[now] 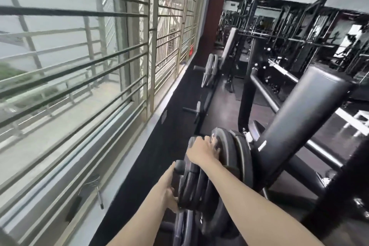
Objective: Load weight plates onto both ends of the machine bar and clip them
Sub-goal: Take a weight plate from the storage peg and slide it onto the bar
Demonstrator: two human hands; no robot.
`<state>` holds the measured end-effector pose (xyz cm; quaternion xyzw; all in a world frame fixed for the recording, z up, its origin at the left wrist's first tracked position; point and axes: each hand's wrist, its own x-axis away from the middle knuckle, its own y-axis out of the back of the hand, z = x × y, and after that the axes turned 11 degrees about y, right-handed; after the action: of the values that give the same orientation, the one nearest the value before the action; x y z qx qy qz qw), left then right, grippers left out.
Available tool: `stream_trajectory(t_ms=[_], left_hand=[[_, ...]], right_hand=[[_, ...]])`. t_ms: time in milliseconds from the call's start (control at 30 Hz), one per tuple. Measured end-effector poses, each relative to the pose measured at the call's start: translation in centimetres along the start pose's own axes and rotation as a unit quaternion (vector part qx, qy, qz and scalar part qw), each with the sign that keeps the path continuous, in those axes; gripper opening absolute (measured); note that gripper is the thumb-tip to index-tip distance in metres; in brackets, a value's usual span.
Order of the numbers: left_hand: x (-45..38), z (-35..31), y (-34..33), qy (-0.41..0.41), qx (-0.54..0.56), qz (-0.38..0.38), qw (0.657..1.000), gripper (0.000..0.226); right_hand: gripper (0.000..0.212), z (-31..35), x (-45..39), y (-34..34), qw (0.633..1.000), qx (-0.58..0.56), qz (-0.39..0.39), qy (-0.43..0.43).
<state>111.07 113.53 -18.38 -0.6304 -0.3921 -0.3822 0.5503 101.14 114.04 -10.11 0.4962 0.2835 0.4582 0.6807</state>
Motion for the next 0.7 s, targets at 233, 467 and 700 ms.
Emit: stream_trajectory(t_ms=[233, 467, 700], left_hand=[[-0.8, -1.6, 3.0, -0.068, -0.037, -0.055, 0.995, 0.07], [3.4, -6.0, 6.3, -0.315, 0.104, -0.066, 0.941, 0.054], [12.2, -5.8, 0.6, -0.456, 0.071, -0.079, 0.884, 0.052]], right_hand=[[0.042, 1.0, -0.3, -1.5, 0.999, 0.003, -0.026, -0.021], [0.038, 0.6, 0.1, -1.5, 0.99, -0.108, -0.085, -0.037], [0.022, -0.8, 5.1, 4.4, 0.837, -0.494, -0.233, -0.027]])
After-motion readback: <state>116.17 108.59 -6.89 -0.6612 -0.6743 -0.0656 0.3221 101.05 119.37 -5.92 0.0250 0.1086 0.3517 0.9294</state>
